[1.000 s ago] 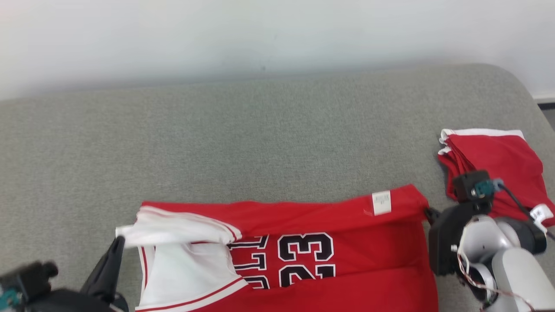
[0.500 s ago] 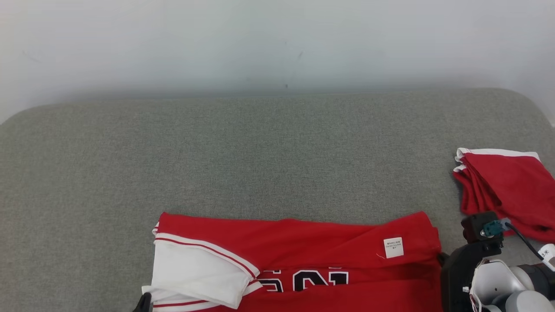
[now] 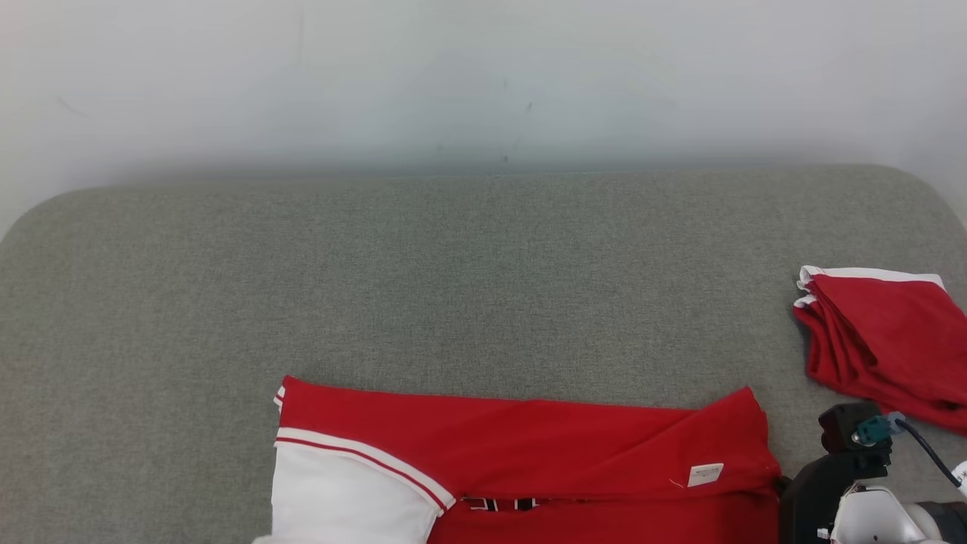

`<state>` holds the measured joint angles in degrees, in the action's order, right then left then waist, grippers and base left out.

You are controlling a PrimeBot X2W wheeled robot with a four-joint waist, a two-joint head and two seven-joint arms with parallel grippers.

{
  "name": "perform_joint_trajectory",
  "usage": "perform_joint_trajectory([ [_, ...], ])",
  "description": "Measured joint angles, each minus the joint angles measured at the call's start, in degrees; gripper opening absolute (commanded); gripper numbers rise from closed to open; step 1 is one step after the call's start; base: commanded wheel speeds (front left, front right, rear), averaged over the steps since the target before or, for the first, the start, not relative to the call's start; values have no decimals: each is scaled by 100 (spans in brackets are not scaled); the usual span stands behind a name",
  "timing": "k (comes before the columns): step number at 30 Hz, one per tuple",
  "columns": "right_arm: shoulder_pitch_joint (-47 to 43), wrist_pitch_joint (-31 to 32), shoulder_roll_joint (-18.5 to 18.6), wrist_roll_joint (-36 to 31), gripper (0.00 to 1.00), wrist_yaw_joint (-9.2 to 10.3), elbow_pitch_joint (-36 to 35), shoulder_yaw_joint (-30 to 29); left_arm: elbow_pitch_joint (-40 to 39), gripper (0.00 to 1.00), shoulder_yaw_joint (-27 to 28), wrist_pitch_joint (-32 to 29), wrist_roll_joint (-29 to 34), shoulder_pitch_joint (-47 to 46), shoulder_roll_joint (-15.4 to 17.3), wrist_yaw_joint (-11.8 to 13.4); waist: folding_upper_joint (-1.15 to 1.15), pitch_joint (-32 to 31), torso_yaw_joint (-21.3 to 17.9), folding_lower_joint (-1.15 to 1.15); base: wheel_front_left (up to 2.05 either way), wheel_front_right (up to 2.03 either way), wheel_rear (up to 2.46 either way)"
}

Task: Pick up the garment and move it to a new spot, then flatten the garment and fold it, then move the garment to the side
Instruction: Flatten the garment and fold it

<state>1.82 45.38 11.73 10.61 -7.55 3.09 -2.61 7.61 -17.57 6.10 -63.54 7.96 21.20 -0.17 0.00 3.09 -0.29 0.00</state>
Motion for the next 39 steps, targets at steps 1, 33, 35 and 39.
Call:
perform_joint_trajectory([
  [1, -18, 13, -49, 19, 100, 0, 5, -55, 78, 100, -2, 60, 68, -2, 1, 42, 0, 1, 3, 0, 0, 0, 0],
  [33, -343, -1869, -884, 706, 100, 0, 864, -1081, -1480, 100, 2332, 894, 4239, 158, -1181, -538, 0, -278, 249, 0, 0, 0, 0],
  [35, -254, -1882, -882, 711, 100, 0, 1104, -1014, -1421, 100, 2326, 894, 4240, 154, -1211, -566, 0, -259, 277, 0, 0, 0, 0],
  [39, -66, -1926, -887, 465, 100, 0, 1514, -985, -1330, 100, 2281, 894, 4256, 140, -1235, -635, 0, -210, 322, 0, 0, 0, 0],
])
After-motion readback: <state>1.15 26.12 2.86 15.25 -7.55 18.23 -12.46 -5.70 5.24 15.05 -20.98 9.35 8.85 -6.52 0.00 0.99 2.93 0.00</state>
